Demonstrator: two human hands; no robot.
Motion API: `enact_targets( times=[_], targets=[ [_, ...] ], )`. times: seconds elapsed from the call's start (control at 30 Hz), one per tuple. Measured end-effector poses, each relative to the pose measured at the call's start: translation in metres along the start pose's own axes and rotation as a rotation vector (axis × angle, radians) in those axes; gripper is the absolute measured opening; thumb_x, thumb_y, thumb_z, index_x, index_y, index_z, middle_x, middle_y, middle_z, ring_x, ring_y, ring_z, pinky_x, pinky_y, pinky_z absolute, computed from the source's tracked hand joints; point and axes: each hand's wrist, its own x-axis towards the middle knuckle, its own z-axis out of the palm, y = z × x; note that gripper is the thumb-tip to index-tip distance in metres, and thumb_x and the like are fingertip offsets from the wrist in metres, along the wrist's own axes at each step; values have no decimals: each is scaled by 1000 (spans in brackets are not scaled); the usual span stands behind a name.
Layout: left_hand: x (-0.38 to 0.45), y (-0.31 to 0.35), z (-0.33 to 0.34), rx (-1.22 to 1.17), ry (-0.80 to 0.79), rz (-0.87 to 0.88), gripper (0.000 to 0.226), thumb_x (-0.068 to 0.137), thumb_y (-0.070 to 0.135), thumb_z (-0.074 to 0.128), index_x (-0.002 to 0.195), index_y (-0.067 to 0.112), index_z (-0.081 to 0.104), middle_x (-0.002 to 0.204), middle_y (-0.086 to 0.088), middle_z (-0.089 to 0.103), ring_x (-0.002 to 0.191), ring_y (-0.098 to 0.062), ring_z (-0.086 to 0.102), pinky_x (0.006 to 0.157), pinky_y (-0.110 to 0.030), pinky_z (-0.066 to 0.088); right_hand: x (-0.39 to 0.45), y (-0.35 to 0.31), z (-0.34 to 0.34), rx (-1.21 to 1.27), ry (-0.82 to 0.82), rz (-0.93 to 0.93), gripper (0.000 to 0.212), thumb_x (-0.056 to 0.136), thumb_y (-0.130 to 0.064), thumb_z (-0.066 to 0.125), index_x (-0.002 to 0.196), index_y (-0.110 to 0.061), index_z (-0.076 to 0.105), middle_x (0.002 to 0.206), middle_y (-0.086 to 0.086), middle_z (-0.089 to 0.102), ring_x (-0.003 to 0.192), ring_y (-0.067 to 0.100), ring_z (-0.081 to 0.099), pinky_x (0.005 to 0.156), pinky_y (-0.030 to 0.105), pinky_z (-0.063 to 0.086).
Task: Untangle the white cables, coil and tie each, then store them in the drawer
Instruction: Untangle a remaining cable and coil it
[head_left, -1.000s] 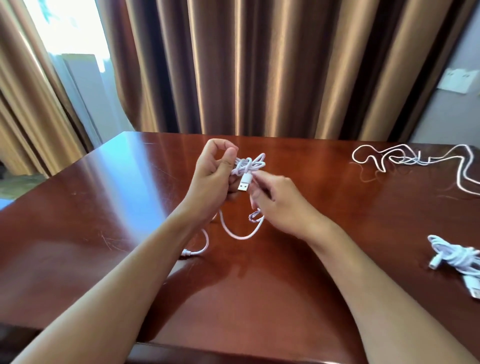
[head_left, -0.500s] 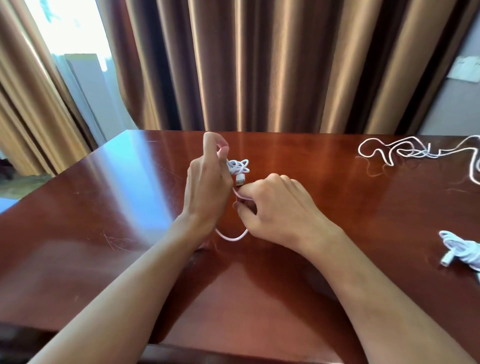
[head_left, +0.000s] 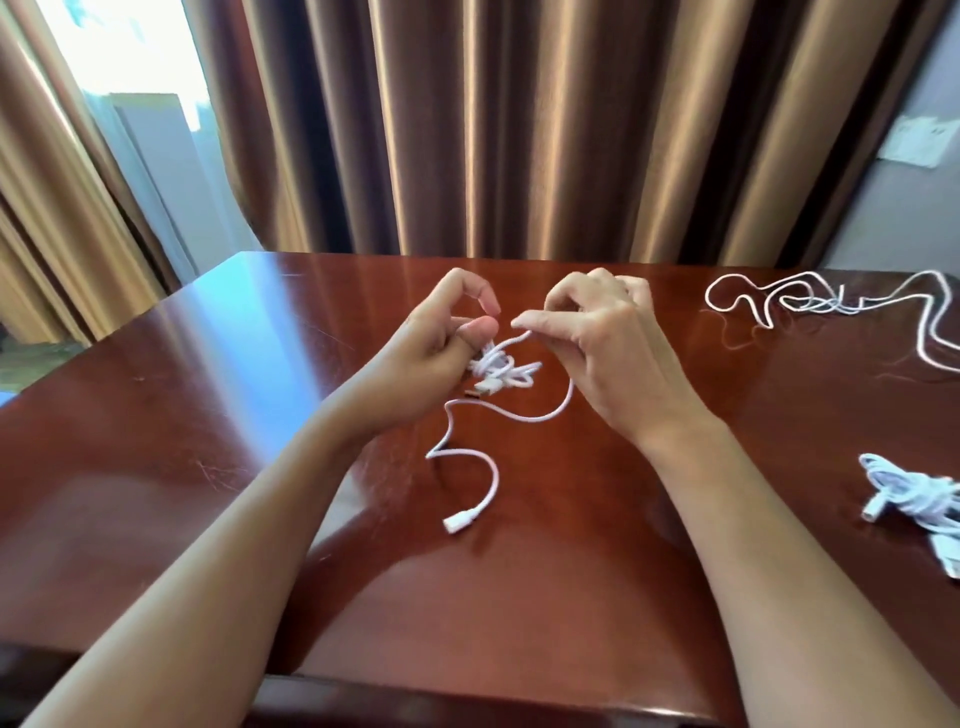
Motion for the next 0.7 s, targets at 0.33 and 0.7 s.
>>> enact_targets(
  times=[0.33, 0.7],
  targets=[
    [8, 4, 10, -527, 365, -113, 19, 107, 1, 32, 97, 15, 40, 51, 3, 34, 38, -6, 26, 37, -15, 22, -1, -40, 23, 307, -278, 40, 7, 99, -13, 57, 98, -8, 62, 97, 6, 65, 94, 29, 62, 82, 41, 46],
    [8, -18, 14, 228, 760, 30, 10, 102, 6, 44, 99, 16, 43, 65, 14, 53, 53, -7, 46, 55, -31, 40, 0, -60, 7, 389, -366, 159, 8, 88, -17, 56, 87, -20, 49, 87, -7, 55, 88, 31, 59, 70, 38, 44]
  ],
)
